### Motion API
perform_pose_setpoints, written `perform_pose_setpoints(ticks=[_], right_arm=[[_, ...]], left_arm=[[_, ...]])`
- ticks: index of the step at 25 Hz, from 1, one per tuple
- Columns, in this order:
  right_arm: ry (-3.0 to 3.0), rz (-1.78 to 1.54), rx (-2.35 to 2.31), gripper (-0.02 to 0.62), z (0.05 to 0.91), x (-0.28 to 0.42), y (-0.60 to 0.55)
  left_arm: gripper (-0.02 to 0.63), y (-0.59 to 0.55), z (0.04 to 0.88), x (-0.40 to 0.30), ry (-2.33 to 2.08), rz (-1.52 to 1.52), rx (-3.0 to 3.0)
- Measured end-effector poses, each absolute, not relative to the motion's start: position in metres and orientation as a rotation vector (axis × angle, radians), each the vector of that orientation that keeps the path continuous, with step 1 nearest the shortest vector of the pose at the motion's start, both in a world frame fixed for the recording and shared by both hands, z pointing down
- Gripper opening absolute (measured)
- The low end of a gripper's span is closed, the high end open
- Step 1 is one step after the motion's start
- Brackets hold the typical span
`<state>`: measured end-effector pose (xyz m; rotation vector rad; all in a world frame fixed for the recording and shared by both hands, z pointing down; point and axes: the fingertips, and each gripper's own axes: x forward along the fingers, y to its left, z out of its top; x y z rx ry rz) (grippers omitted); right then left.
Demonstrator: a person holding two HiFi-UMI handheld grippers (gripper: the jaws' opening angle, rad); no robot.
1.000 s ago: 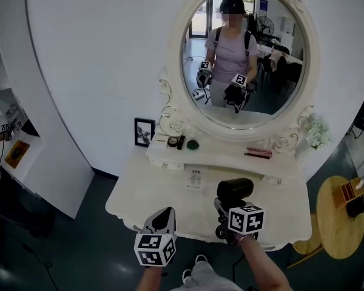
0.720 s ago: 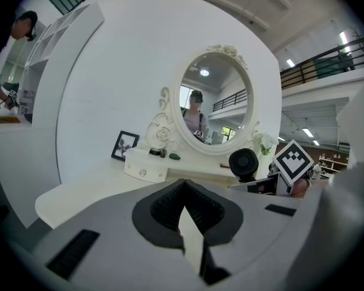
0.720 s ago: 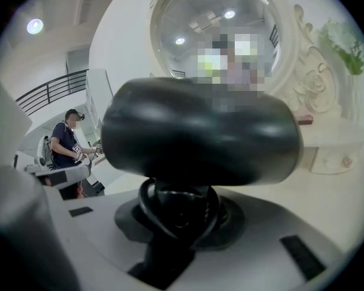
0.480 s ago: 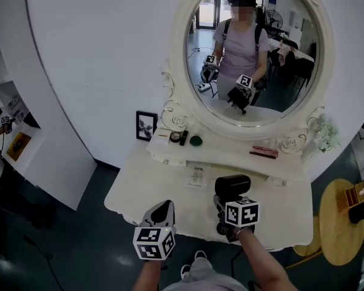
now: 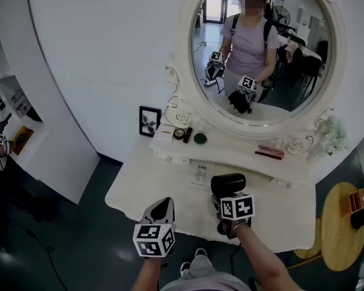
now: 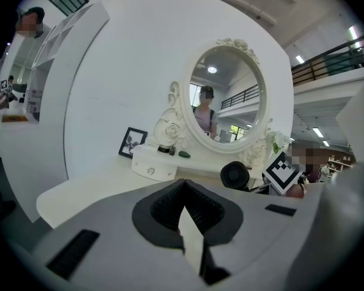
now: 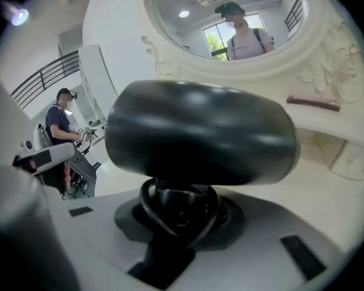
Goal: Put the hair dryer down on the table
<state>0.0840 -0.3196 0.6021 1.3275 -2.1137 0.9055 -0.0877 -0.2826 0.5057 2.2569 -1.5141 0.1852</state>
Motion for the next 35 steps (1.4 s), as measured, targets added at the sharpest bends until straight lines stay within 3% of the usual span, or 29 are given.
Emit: perform_pose_setpoints(ticks=[35], right_arm=[[-1.885, 1.003, 1.098, 0.144, 0.651, 0.07, -0.337]], left_arm=[[0.0, -0.301, 0.523, -0.099, -1.518, 0.208, 2.203]])
